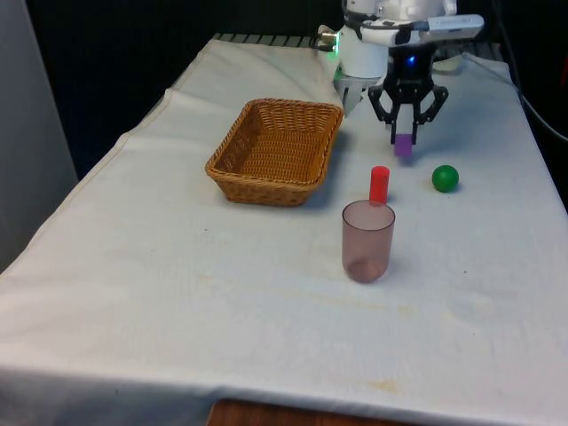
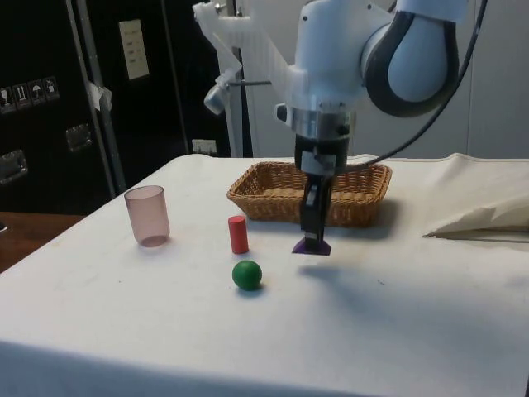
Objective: Pick up the triangular block and place it into the basket.
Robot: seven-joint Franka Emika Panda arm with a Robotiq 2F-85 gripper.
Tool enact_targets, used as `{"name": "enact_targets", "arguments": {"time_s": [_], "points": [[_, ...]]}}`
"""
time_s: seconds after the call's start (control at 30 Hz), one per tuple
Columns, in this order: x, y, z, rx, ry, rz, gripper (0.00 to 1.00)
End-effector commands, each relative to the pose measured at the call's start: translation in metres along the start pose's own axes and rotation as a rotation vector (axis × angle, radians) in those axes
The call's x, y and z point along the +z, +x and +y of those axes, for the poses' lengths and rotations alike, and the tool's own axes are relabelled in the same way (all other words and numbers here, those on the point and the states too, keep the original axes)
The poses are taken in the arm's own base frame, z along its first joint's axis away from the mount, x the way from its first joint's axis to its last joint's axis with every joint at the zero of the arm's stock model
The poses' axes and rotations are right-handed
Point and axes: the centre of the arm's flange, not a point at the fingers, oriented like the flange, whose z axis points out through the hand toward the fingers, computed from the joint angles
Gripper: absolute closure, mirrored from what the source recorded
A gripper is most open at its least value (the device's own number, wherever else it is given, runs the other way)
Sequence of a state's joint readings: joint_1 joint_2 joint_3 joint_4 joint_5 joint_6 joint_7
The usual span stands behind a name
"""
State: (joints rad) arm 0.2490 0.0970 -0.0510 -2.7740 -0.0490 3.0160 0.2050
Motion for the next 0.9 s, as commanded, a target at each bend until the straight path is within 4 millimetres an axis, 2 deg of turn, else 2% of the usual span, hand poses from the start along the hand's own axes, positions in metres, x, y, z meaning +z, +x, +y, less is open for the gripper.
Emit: {"name": "enact_targets", "arguments": {"time_s": [0.0, 0.53, 0.57, 0.7, 0.87], "points": [[-0.005, 0.0, 0.001, -0.002, -0.002, -0.003, 0.67], [-0.059, 0.009, -0.001, 0.001, 0.0, 0.007, 0.67], [-0.055, 0.009, -0.001, 0.002, 0.003, 0.009, 0.67], [-0.073, 0.011, 0.0, 0.003, 0.0, 0.01, 0.67], [-0.085, 0.014, 0.0, 0.002, 0.0, 0.016, 0.67]]}}
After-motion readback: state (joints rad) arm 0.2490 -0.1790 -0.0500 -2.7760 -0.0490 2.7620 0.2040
